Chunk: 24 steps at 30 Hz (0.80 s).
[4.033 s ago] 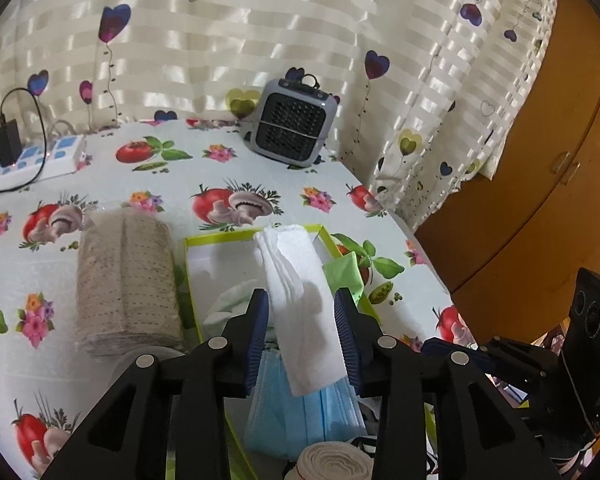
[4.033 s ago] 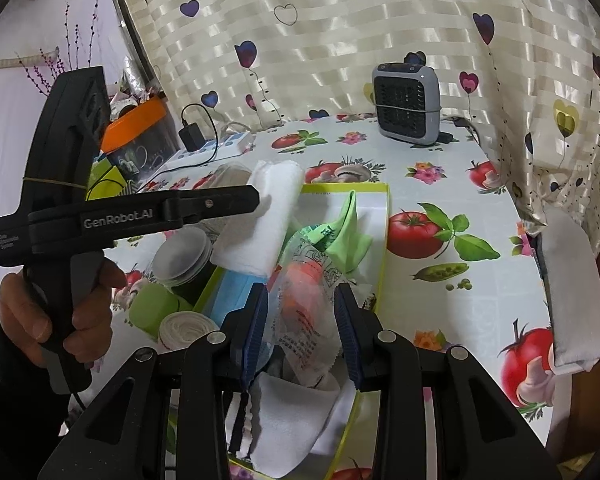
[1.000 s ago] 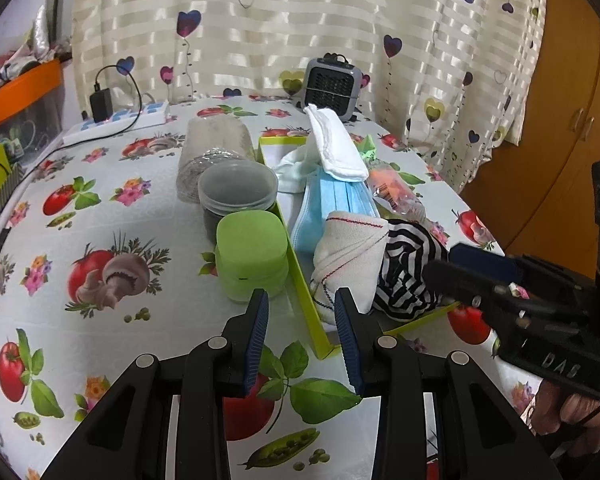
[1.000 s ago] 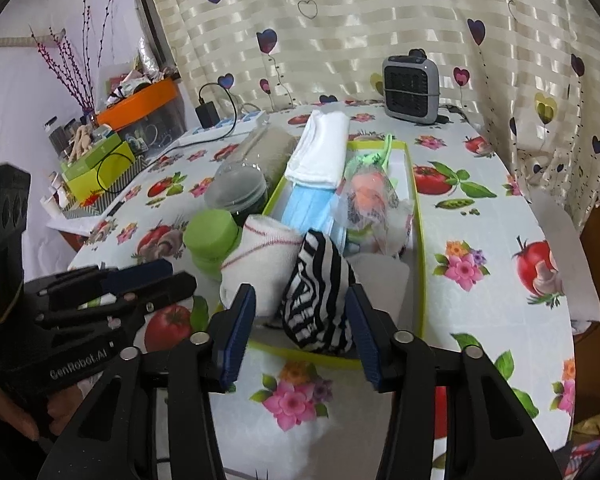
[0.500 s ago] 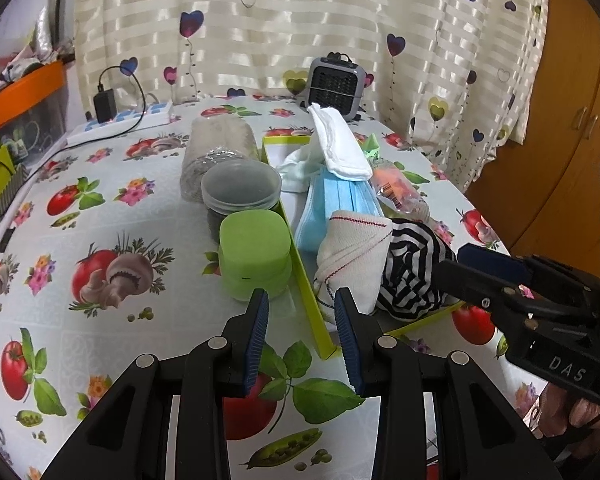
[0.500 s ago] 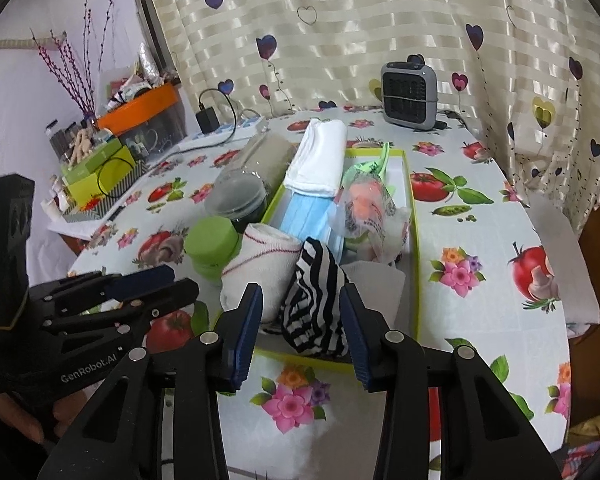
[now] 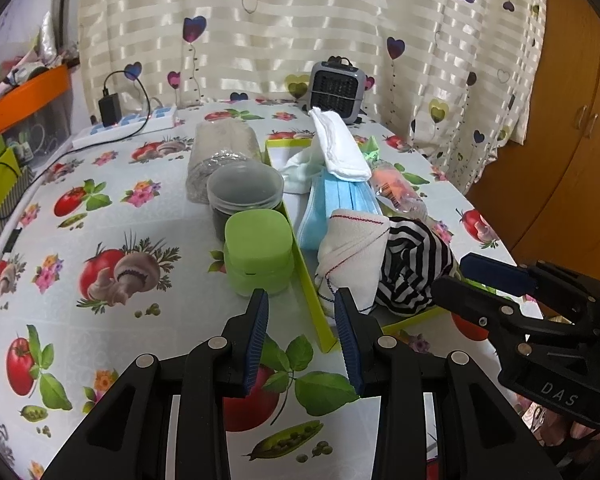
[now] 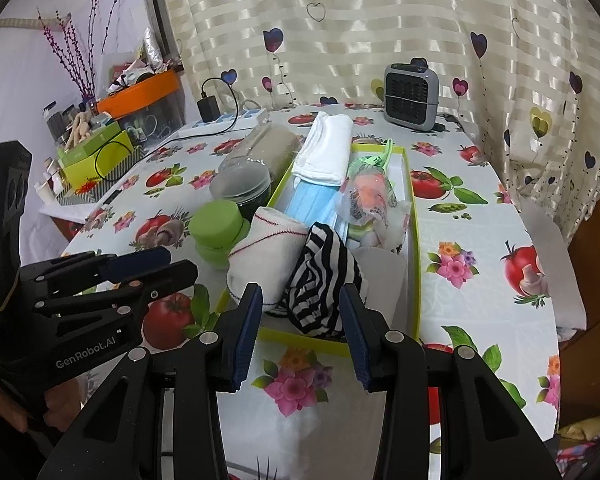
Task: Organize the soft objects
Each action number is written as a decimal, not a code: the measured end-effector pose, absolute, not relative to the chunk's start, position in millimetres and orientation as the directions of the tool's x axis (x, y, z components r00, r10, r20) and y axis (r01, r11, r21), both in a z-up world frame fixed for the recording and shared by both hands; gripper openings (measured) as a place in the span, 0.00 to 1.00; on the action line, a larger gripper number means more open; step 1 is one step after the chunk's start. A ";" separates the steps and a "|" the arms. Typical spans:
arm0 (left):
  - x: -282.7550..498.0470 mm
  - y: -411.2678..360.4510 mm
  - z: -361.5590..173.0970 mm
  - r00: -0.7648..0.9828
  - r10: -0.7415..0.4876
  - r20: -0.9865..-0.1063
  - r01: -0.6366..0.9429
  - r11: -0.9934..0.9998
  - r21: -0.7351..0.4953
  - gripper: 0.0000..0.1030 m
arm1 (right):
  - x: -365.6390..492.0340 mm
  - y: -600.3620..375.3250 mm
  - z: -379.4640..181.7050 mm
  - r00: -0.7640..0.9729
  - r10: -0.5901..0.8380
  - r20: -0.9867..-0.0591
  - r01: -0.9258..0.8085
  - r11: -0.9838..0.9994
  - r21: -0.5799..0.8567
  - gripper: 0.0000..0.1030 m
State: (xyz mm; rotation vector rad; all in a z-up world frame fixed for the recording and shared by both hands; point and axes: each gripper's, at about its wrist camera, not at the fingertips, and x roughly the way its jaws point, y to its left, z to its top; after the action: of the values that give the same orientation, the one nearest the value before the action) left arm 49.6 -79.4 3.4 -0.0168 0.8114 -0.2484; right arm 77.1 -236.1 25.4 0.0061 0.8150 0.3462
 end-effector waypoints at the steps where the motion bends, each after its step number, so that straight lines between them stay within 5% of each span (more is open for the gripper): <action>1: 49.3 -79.5 3.2 0.660 -0.224 -0.717 0.211 0.971 -0.109 0.32 | 76.5 -235.5 25.3 0.632 0.304 -0.712 -0.301 0.944 0.135 0.40; 24: 46.8 -76.9 4.2 0.650 -0.219 -0.727 0.203 0.973 -0.112 0.32 | 70.7 -225.7 24.8 0.627 0.297 -0.720 -0.321 0.941 0.109 0.40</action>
State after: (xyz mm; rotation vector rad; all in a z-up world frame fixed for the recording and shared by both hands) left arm 46.8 -76.9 4.2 -0.0208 0.8288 -0.2394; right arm 70.7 -225.7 24.8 -0.0303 0.8196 0.3542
